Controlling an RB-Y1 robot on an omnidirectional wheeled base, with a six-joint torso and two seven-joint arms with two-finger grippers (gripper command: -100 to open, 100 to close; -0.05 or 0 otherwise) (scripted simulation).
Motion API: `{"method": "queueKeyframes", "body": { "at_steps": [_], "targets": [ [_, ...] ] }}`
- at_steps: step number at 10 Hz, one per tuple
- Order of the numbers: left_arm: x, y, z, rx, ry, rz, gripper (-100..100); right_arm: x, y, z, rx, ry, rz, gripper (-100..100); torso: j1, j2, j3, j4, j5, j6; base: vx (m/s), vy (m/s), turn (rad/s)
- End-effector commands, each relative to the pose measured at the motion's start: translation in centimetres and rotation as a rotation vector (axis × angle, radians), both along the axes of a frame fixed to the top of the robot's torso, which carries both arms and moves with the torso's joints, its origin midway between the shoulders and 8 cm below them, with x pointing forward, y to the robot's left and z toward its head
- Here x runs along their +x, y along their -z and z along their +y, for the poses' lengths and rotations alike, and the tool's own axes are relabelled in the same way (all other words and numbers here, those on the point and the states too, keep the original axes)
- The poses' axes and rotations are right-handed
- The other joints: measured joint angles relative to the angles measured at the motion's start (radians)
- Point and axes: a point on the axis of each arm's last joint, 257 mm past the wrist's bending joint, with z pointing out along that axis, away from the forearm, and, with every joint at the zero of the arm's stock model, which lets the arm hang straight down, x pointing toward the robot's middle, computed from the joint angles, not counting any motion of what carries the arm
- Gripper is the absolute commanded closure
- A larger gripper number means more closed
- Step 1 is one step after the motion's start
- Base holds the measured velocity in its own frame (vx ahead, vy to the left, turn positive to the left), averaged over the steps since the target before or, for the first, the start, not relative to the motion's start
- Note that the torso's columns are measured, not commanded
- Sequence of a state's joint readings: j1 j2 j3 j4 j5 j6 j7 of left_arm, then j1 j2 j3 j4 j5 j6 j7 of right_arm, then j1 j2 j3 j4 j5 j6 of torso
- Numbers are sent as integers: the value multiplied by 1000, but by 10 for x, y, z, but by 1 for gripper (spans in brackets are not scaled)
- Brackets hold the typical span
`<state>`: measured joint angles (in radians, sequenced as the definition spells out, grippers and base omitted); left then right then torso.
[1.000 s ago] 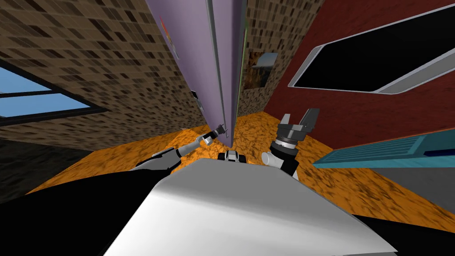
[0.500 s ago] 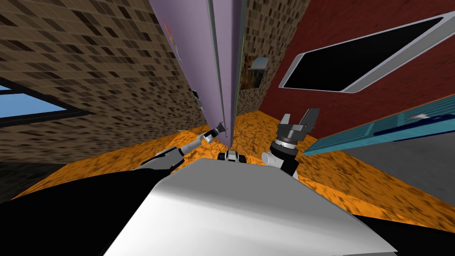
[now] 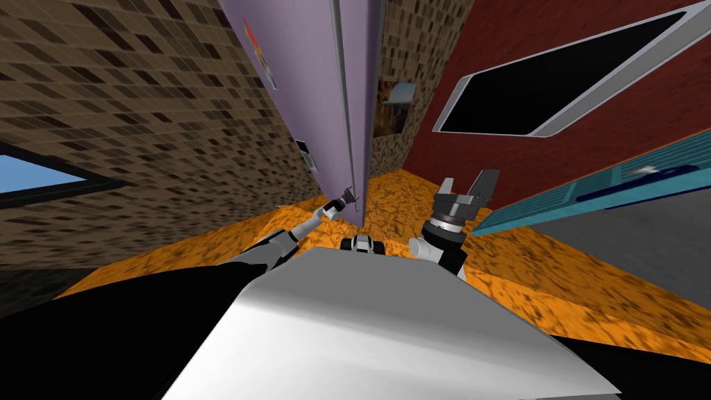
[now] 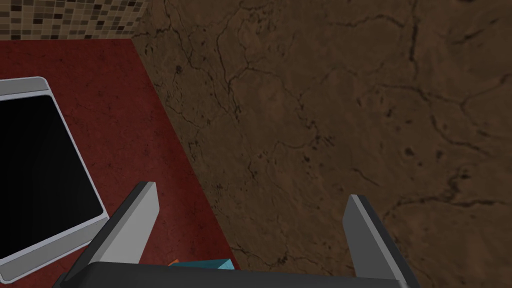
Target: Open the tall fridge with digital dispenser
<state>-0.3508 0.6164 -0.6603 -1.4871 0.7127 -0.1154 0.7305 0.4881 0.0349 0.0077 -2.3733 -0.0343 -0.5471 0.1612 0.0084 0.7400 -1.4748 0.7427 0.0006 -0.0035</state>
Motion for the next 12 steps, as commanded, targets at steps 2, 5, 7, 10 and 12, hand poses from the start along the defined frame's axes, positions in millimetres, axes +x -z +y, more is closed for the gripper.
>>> {"method": "queueKeyframes", "body": {
  "at_steps": [2,5,7,10,12],
  "targets": [
    [14,-17,2,20,-35,-44,-100,0,0,0,0,0,0,0,-5,0,0,2,-2,-3,-21,16,-13],
    [27,-26,-5,23,-68,-52,-100,0,0,0,0,0,0,0,-2,-1,-1,0,0,0,-31,61,-70],
    [35,-28,-18,6,-82,-30,-100,0,0,0,0,0,0,0,0,-1,-1,1,0,-2,-46,88,-100],
    [44,-33,-25,4,-103,-22,-100,0,0,0,0,0,0,0,-2,1,1,2,0,-1,-35,63,-72],
    [48,-29,-34,5,-105,9,-100,0,0,0,0,0,0,0,-3,-1,0,3,-1,-5,-34,50,-56]
  ]
}}
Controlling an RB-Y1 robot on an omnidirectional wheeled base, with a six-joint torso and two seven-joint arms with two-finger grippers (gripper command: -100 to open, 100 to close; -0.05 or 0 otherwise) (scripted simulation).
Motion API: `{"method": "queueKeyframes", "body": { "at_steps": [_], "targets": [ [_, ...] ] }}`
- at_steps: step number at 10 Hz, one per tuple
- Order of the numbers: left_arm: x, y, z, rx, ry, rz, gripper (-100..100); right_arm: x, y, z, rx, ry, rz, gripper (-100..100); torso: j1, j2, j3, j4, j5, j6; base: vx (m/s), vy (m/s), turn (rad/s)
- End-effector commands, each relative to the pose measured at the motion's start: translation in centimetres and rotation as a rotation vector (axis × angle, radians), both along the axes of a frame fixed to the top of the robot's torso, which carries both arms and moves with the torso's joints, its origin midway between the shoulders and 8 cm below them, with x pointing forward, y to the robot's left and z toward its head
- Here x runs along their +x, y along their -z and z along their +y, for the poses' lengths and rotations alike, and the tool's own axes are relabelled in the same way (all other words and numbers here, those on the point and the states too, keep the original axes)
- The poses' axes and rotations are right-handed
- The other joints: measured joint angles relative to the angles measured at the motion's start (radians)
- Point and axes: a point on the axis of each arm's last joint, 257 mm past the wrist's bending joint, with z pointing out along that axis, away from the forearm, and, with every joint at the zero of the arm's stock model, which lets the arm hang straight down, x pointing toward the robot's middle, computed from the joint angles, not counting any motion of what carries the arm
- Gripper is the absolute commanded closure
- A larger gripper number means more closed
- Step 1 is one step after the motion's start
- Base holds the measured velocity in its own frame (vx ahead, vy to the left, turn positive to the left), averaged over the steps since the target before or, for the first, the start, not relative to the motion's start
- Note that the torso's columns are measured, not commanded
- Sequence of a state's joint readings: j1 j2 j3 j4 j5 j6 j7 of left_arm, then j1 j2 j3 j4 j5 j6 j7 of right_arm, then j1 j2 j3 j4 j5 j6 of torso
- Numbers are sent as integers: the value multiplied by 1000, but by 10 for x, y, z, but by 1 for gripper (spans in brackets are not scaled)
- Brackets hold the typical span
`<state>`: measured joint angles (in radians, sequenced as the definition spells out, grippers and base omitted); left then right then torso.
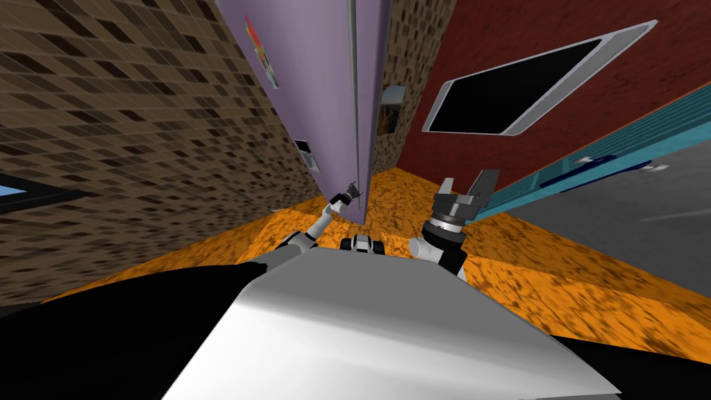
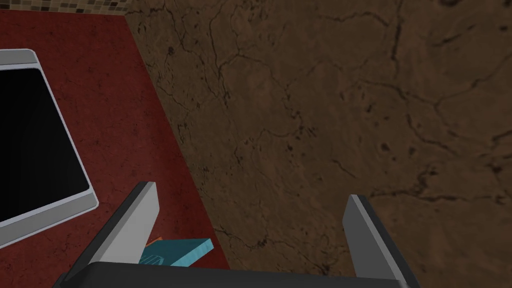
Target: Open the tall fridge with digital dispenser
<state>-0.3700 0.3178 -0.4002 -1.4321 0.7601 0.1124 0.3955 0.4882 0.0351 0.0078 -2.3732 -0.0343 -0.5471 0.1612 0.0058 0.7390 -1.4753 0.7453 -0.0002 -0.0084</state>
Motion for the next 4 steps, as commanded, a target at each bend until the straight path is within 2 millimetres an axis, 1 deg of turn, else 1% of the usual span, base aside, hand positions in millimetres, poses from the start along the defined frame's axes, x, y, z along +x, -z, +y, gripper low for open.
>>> {"method": "queueKeyframes", "body": {
  "at_steps": [1,2,3,4],
  "targets": [
    [11,-11,-2,-18,-25,-1,-100,0,0,0,0,0,0,0,1,0,0,-3,1,4,-49,84,-81],
    [14,-15,5,2,-39,-18,-100,0,0,0,0,0,0,0,0,0,0,-3,1,4,-42,42,-33],
    [14,-15,5,7,-39,-21,-100,0,0,0,0,0,0,0,-1,-1,0,-2,0,1,-24,3,-12],
    [15,-6,-7,2,-23,20,-100,0,0,0,0,0,0,0,0,-3,-2,-2,0,0,-34,61,-101]
  ]
}}
